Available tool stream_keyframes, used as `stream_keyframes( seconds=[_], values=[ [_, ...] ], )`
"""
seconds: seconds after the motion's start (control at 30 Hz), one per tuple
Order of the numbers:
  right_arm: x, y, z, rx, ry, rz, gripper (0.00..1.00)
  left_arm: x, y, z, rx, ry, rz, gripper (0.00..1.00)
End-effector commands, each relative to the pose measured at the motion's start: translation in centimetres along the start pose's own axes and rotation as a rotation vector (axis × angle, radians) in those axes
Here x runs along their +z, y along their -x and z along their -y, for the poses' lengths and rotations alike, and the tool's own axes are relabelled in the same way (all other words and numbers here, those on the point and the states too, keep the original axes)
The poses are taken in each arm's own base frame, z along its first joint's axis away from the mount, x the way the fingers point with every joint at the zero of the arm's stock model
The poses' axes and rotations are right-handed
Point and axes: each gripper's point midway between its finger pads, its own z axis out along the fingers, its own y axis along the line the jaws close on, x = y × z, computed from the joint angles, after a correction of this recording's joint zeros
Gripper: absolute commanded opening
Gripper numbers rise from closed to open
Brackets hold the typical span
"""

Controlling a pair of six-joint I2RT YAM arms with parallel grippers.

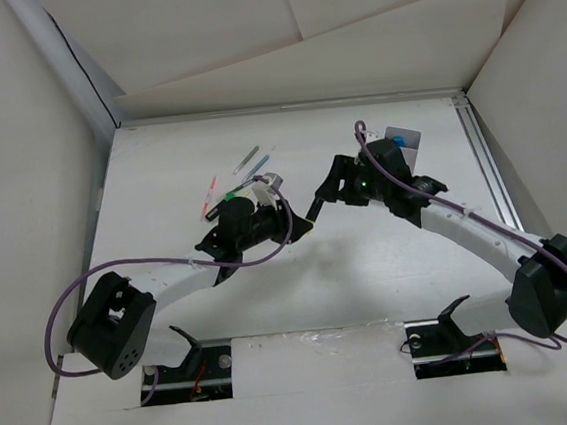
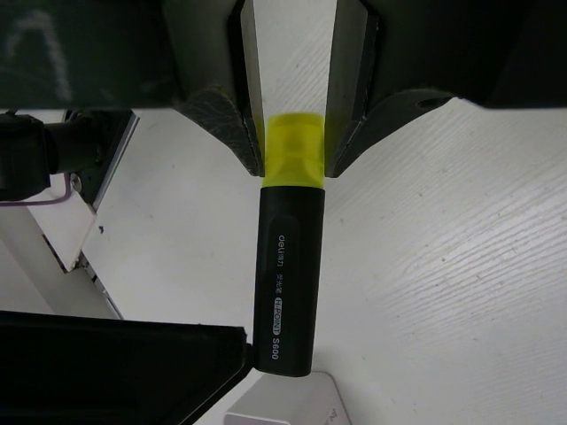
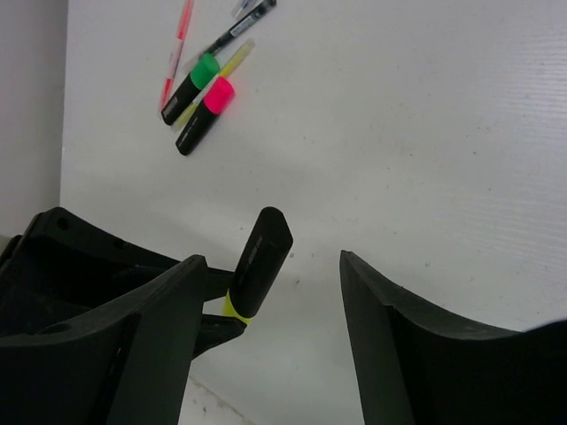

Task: Sort the stationery into containers
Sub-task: Place the pen in the storage box.

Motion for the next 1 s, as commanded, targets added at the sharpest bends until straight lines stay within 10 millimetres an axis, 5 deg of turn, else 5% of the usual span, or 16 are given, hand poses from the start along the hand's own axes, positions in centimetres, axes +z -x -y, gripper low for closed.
stream_keyframes(
  seconds=[0.0, 0.2, 0.53, 0.6, 0.73, 0.83, 0.87, 0.97],
  values=[
    [-0.5, 1.0, -0.6, 0.01, 0.024, 0.048, 0.66, -0.6, 1.9, 2.2, 0.037, -0.091, 0.067, 0.13],
    [0.5, 0.5, -1.1, 0.017, 0.069, 0.023, 0.59, -0.5, 1.9, 3.1, 0.038, -0.144, 0.062, 0.15],
    [1.2, 1.2, -0.6, 0.041, 0.072, 0.05, 0.25, -0.4, 1.0, 3.1, 0.035, -0.163, 0.035, 0.19],
    [1.3, 0.9, -0.4, 0.052, 0.066, 0.042, 0.14, -0.3, 1.0, 3.0, 0.035, -0.164, 0.035, 0.27],
    [0.5, 1.7, -0.8, 0.057, 0.075, 0.081, 0.08, -0.3, 1.0, 3.0, 0.026, -0.164, 0.034, 0.37],
    [0.0, 2.2, 0.2, 0.072, 0.039, 0.121, 0.08, -0.4, 1.4, 3.1, 0.03, -0.16, 0.05, 0.46],
    [-0.4, 2.8, 0.1, 0.071, 0.038, 0.145, 0.08, -0.4, 1.1, 2.8, 0.026, -0.147, 0.048, 0.57],
    [-1.7, 5.0, 2.4, 0.1, -0.058, 0.224, 0.08, -1.1, 1.8, 2.8, 0.025, -0.129, 0.091, 0.6]
  ],
)
